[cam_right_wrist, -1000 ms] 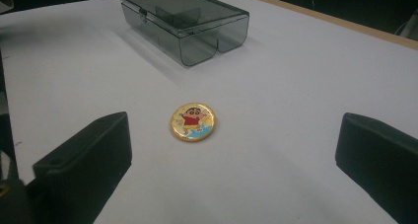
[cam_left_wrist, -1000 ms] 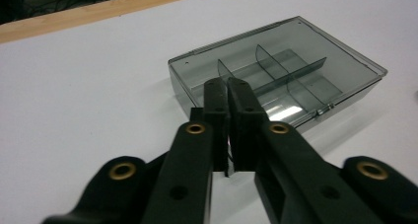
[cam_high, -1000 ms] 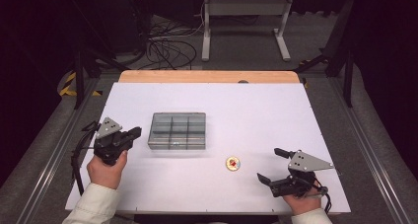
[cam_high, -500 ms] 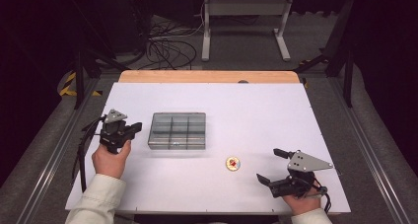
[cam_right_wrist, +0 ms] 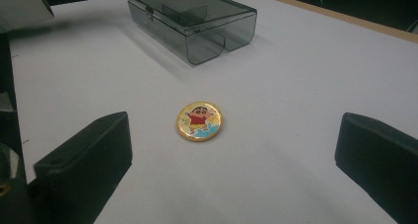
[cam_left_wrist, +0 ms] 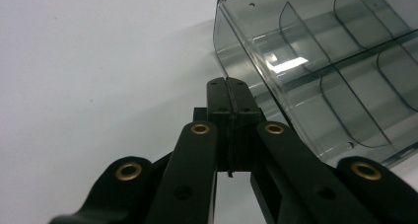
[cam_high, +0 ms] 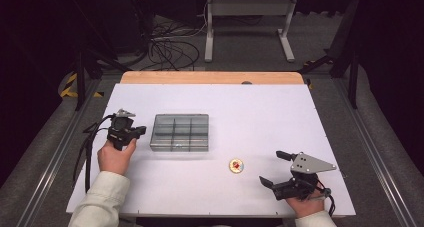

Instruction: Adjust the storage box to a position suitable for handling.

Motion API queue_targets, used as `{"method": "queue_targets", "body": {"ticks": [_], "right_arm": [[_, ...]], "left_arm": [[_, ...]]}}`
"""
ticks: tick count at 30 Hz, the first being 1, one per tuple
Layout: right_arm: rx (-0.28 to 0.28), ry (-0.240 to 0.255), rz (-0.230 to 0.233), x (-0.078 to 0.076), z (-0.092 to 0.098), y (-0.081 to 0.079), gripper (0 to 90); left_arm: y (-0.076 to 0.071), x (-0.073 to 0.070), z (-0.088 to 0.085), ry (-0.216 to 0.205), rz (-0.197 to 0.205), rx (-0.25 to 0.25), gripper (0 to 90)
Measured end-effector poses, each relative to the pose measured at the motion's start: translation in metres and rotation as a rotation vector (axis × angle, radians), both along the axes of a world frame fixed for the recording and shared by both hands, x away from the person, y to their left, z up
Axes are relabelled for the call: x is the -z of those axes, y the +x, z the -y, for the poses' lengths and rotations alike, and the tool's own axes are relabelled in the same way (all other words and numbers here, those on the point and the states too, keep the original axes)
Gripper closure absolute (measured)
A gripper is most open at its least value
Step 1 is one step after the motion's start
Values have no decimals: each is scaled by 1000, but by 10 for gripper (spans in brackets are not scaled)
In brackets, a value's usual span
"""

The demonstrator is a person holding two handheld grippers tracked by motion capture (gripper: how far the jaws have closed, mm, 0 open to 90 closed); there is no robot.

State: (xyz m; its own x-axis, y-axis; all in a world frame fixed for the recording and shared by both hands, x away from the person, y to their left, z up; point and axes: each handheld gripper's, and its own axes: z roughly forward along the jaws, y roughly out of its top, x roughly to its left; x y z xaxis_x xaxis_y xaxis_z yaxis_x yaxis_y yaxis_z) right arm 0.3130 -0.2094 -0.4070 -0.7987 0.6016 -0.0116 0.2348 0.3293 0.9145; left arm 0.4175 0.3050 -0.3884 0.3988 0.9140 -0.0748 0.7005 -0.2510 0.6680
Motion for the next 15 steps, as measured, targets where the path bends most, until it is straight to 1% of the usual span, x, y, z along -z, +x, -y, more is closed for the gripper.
{"method": "queue_targets", "body": {"ticks": [1, 2, 3, 4, 6, 7, 8, 9, 10, 12, 15], "right_arm": [[-5, -2, 0, 0, -1, 0, 12], [-6, -12, 4, 0, -2, 0, 12], [-9, -15, 7, 0, -3, -1, 12], [-10, -15, 8, 0, -2, -1, 12], [-7, -8, 5, 0, -2, -1, 12], [-7, -7, 4, 0, -1, 0, 12], [-7, -6, 2, 0, -1, 0, 12], [-8, -12, 2, 0, -1, 0, 12], [-8, -13, 0, 0, -1, 0, 12], [-10, -11, 2, 0, -1, 0, 12], [-9, -10, 1, 0, -1, 0, 12]], "left_arm": [[3, 3, -1, -3, -28, 6, 899], [3, 3, -1, -3, -28, 6, 899], [5, 6, -1, 0, -50, 13, 899], [6, 7, 0, -5, -58, 9, 899], [6, 7, 0, 0, -59, 12, 899], [7, 8, 1, -5, -70, 19, 899], [7, 8, 1, -5, -70, 19, 899], [8, 10, 3, -6, -90, 33, 899], [8, 10, 3, -6, -90, 33, 899], [9, 11, 5, -3, -113, 43, 899], [10, 12, 5, -5, -122, 50, 899]]}}
